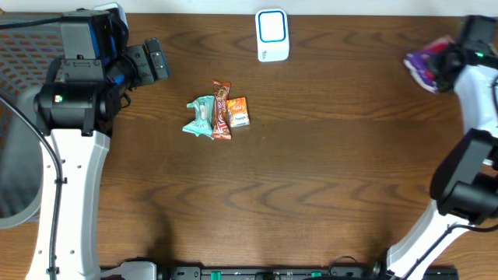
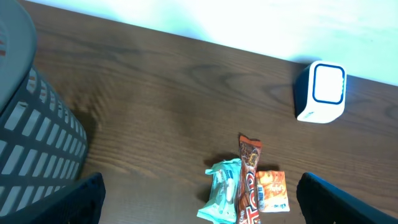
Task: Scan the item barcode
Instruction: 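Drop the pink package at the right edge of the table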
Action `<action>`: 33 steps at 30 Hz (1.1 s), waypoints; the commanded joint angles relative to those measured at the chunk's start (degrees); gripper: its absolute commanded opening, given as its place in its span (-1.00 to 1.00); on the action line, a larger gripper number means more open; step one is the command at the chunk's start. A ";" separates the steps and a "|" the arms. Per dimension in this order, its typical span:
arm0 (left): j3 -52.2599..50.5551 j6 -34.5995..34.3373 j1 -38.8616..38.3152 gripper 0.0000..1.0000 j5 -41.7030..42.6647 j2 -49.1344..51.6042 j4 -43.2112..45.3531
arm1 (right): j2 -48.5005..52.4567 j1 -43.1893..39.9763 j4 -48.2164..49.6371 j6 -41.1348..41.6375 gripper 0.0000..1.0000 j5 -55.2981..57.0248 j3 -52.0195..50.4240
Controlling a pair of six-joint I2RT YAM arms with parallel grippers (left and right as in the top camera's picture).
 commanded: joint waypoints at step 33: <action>0.59 -0.24 0.15 0.96 -0.70 0.33 -0.02 | 0.17 17.18 -13.55 -34.99 0.98 -45.40 -1.27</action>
